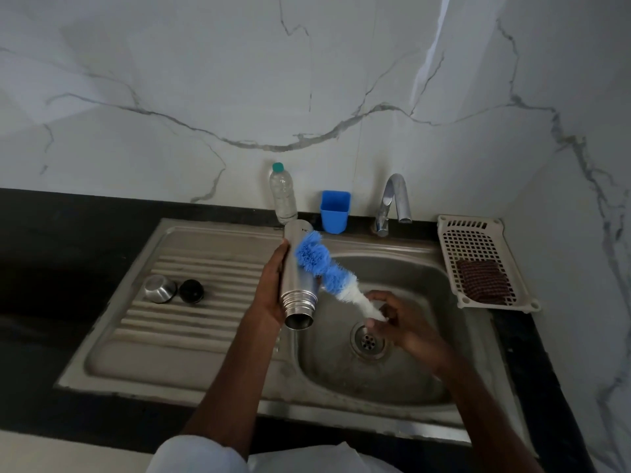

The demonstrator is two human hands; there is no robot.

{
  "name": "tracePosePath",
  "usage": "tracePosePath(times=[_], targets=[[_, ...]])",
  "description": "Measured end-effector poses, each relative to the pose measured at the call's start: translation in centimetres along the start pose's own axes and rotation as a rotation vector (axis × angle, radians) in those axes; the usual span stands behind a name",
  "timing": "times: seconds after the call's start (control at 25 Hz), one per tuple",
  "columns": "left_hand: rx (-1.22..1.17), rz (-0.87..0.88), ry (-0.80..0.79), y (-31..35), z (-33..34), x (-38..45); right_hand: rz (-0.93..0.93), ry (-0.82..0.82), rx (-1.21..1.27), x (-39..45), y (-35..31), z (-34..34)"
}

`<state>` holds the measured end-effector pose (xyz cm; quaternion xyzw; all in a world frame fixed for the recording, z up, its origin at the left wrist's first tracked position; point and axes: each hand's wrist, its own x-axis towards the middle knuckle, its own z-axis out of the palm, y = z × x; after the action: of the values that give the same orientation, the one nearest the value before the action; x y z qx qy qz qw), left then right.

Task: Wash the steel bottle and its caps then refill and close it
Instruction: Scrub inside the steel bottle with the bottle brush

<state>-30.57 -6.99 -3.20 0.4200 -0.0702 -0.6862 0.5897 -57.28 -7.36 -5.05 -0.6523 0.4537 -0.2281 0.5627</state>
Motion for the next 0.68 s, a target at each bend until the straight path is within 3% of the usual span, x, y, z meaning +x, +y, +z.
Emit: tracePosePath(times=[0.12,0.36,0.6,0.68], targets=[[0.026,-0.014,0.002,0.1,-0.7,-0.2,-0.102,0.132,-0.115,0.6,-0.4,-0.2],[0.026,-0.04,-0.07,1.7,-1.4,-0.3,-0.178,0.022,-0.164,1.2,-1.8,-1.3],[0.038,0.022,-0.195,1.8,-0.7,0.1,0.054,0.161,-0.221,4.2,-3.9,-1.4],[0.003,0.003,-0.214,1.9,-1.7,0.4,-0.017,0.051,-0.261,3.4,-4.5,-1.4]])
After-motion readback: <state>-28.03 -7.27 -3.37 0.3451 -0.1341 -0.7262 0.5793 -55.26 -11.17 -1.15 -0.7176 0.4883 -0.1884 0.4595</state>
